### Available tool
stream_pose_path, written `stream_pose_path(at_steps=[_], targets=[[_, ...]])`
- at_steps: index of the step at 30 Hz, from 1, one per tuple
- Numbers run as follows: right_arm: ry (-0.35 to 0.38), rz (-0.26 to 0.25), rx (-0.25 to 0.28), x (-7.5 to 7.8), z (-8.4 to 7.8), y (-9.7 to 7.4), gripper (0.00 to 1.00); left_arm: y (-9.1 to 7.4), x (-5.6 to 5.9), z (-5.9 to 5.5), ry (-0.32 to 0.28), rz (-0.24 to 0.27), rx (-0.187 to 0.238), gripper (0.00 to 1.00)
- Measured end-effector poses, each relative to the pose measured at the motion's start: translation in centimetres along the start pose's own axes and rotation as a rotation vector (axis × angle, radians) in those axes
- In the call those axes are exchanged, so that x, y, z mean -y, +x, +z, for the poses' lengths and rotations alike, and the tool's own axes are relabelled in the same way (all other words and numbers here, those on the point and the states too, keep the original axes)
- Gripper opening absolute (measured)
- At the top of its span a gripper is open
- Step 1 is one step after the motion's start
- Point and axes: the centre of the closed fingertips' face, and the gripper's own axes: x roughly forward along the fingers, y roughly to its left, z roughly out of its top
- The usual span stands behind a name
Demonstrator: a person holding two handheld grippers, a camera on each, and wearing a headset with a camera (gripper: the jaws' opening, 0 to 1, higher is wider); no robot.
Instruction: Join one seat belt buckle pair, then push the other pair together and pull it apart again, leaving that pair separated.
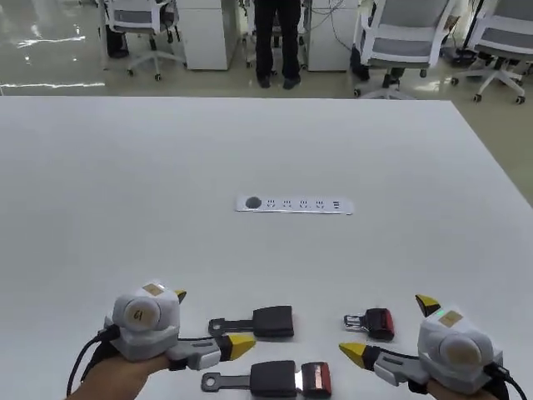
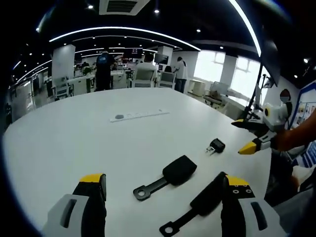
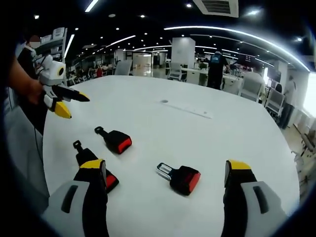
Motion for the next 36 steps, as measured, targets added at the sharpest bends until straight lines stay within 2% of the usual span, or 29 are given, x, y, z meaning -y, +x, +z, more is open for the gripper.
stream_pose_path(at_steps=[3,4,7,11,16,21,22,29,36], targets=[[0.008,-0.002,-0.006,-0.3,-0.3,-0.8,0.99,-1.0,0.3,-0.7,0.010,0.007,-0.011,1.00],[0.008,-0.003,-0.003,-0.5,-0.4,-1.1,0.99,-1.4,-0.2,-0.9,0.001,0.008,-0.014,1.00],[0.016,-0.006,-0.002,-0.9,-0.3,-1.8,0.99,-2.4,-0.1,-1.6,-0.019,0.015,-0.029,1.00],[0.026,-0.018,-0.002,-1.0,-0.7,-2.6,0.99,-3.6,-0.1,-2.4,-0.025,0.023,-0.023,1.00],[0.037,-0.030,0.003,-1.0,-1.3,-3.6,0.99,-5.1,1.0,-3.0,-0.017,0.036,-0.013,1.00],[0.044,-0.046,0.011,-1.1,-1.5,-4.8,0.99,-6.6,1.2,-2.6,-0.026,0.048,0.025,1.00],[0.041,-0.050,0.012,-1.1,-1.6,-5.0,0.99,-6.8,0.9,-2.8,-0.027,0.048,0.034,1.00],[0.046,-0.070,0.019,-1.8,-1.6,-6.4,0.99,-8.1,0.8,-4.1,-0.006,0.049,0.033,1.00],[0.056,-0.082,0.029,-2.1,-1.9,-7.2,0.99,-9.3,0.7,-3.7,-0.038,0.074,0.070,1.00]])
